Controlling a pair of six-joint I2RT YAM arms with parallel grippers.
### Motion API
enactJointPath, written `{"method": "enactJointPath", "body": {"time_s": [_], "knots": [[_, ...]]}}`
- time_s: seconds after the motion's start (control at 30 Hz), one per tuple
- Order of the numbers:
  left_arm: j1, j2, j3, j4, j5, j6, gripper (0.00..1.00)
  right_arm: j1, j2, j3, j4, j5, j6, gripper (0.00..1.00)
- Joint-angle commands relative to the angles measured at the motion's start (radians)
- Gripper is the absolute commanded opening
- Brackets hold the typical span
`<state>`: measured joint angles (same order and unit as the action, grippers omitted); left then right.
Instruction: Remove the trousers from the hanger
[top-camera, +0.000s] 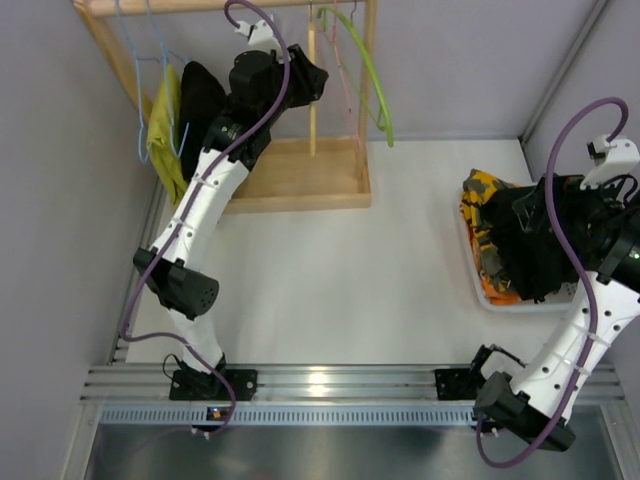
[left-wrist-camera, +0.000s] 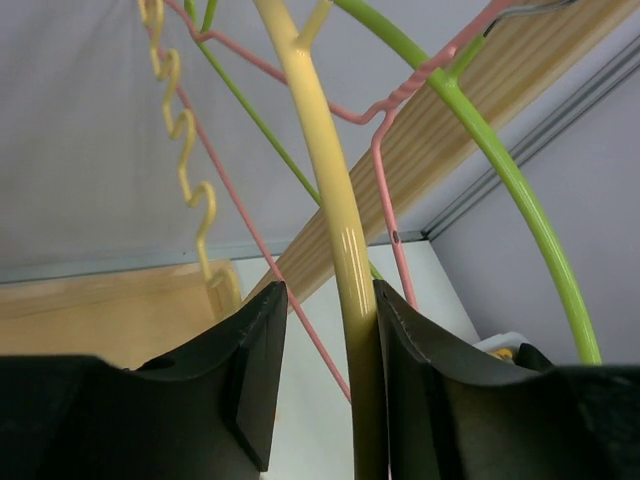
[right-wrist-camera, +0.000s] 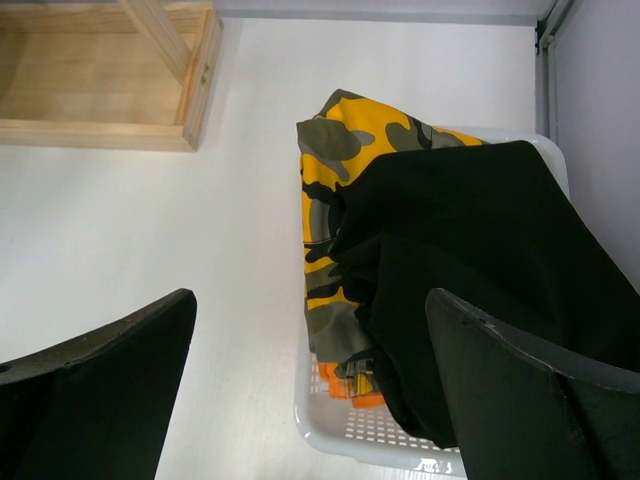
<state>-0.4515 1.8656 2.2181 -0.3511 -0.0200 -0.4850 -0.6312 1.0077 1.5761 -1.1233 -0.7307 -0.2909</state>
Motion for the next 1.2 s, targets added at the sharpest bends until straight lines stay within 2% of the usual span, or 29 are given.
{"method": "enactJointPath", "body": {"time_s": [0.0,0.03,0.13,0.33,0.37,0.47,0.6,0.7,0.77,0.8,0.9,1.03,1.17], "knots": [[-0.001,-0.100,-0.043,0.061,-0.018,0.049,0.46,0.002,-0.020,0.001,0.039,-0.032,0.009,0.99],[-0.003,-0.109,-0.052,0.061,-0.020,0.055,0.52,0.002,-0.021,-0.002,0.043,-0.033,0.012,0.99],[-0.003,-0.161,-0.087,0.060,0.005,0.065,0.60,0.002,-0.026,-0.014,0.049,-0.033,0.012,0.99],[0.005,-0.313,-0.218,0.054,0.009,0.100,0.71,0.004,-0.032,-0.025,0.057,-0.035,0.006,1.00],[0.008,-0.333,-0.254,0.051,0.047,0.108,0.79,0.002,-0.032,-0.033,0.062,-0.038,0.006,0.99],[0.013,-0.420,-0.326,0.012,0.112,0.141,0.92,0.002,-0.027,-0.045,0.077,-0.050,0.006,1.00],[0.014,-0.537,-0.419,-0.067,0.114,0.197,0.98,0.002,0.006,-0.051,0.079,-0.067,-0.004,0.99],[0.027,-0.606,-0.492,-0.176,0.114,0.264,0.98,0.010,0.046,-0.045,0.071,-0.072,-0.005,0.99],[0.057,-0.618,-0.526,-0.251,0.153,0.290,0.98,0.057,0.069,-0.044,0.074,-0.029,-0.002,0.99],[0.072,-0.620,-0.537,-0.332,0.184,0.298,0.98,0.086,0.080,-0.048,0.080,0.029,0.007,0.99],[0.126,-0.644,-0.632,-0.426,0.227,0.339,0.98,0.253,0.088,-0.086,0.151,0.134,0.045,0.99],[0.131,-0.718,-0.764,-0.466,0.218,0.388,0.99,0.428,0.091,-0.143,0.249,0.227,0.085,0.99],[0.134,-0.787,-0.859,-0.491,0.155,0.431,0.98,0.519,0.100,-0.201,0.289,0.241,0.105,1.00]]}}
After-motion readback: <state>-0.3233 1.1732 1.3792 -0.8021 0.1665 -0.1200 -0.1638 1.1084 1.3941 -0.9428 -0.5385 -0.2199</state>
